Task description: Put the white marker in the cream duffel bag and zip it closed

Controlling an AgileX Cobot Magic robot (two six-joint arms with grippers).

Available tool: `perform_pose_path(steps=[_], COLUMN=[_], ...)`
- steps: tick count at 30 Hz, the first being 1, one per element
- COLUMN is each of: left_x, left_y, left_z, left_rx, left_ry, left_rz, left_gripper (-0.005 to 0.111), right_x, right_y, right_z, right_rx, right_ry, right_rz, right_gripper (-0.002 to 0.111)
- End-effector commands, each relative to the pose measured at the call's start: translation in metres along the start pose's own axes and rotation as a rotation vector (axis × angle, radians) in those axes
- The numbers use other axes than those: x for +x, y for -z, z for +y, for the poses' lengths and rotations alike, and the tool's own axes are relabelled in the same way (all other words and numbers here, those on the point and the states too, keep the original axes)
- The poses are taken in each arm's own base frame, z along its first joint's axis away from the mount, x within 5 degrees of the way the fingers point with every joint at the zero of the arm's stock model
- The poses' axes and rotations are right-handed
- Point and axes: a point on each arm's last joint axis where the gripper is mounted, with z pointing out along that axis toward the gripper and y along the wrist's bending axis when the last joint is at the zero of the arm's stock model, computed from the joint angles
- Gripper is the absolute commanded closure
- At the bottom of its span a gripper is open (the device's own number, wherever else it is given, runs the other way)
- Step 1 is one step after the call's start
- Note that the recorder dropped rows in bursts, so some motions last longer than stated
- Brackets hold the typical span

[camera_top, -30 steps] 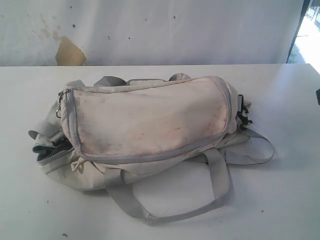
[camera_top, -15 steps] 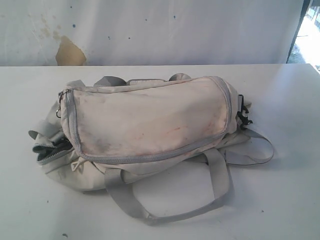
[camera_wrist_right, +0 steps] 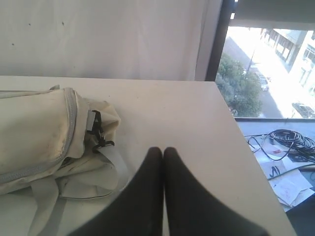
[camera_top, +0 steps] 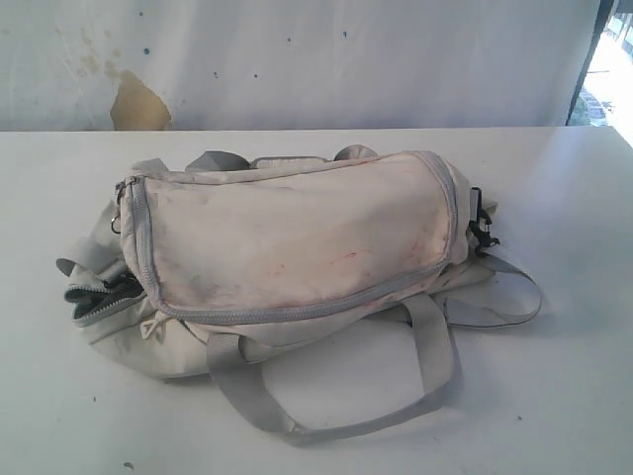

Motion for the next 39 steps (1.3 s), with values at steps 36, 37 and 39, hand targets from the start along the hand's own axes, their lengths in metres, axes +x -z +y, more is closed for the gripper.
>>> perform_pose_path(steps=[36,37,39], left_x=[0.114,0.121,0.120], left_y=[-0.049,-0.049,-0.049], left_z=[-0.007,-0.008,-0.008], left_rx=[0.030,0.043,0.042], left_ry=[0.040,0.012,0.007], left_rz=[-0.111,-0.034,-0.040], left_gripper=[0.107,0.107,0.107], right_x=[0.101,0.101,0.101], right_y=[-0.061,-0.061,-0.061], right_z=[0.019,0.019,0.019], right_rx=[-0.067,-0.067,-0.067], right_ry=[0.018,0.018,0.013], right_rz=[-0.317,-0.317,-0.317], right_gripper=[0.108,0.108,0.108])
